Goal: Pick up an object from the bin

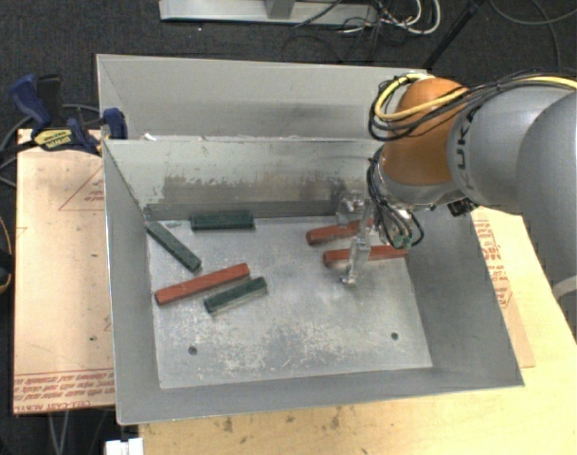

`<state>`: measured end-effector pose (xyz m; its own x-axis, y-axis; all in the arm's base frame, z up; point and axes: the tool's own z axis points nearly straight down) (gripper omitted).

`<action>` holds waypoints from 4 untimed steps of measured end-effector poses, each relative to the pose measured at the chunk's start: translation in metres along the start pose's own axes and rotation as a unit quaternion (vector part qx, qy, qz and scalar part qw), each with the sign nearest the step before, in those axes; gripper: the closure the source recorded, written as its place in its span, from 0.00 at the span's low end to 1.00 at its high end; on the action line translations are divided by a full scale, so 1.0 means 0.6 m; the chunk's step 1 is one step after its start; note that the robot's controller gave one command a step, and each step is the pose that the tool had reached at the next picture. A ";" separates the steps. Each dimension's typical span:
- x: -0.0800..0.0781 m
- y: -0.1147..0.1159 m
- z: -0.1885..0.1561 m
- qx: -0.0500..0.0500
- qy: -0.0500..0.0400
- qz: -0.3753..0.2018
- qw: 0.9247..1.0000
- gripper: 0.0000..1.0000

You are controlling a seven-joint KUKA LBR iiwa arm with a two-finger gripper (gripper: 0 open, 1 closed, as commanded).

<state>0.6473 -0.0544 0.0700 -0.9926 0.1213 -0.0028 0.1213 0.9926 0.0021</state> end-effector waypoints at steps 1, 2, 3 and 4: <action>-0.002 0.001 -0.001 0.001 0.000 -0.001 1.000 0.00; -0.004 0.001 -0.006 0.001 -0.002 -0.001 1.000 1.00; -0.007 0.002 -0.067 0.001 -0.002 -0.001 1.000 1.00; -0.009 0.003 -0.089 0.001 -0.001 -0.002 1.000 1.00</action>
Offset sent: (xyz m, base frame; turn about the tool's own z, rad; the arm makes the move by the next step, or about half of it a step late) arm 0.0000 0.0000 0.0000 0.0000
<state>0.6528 -0.0536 0.1231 -0.9931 0.1173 -0.0049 0.1173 0.9931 0.0006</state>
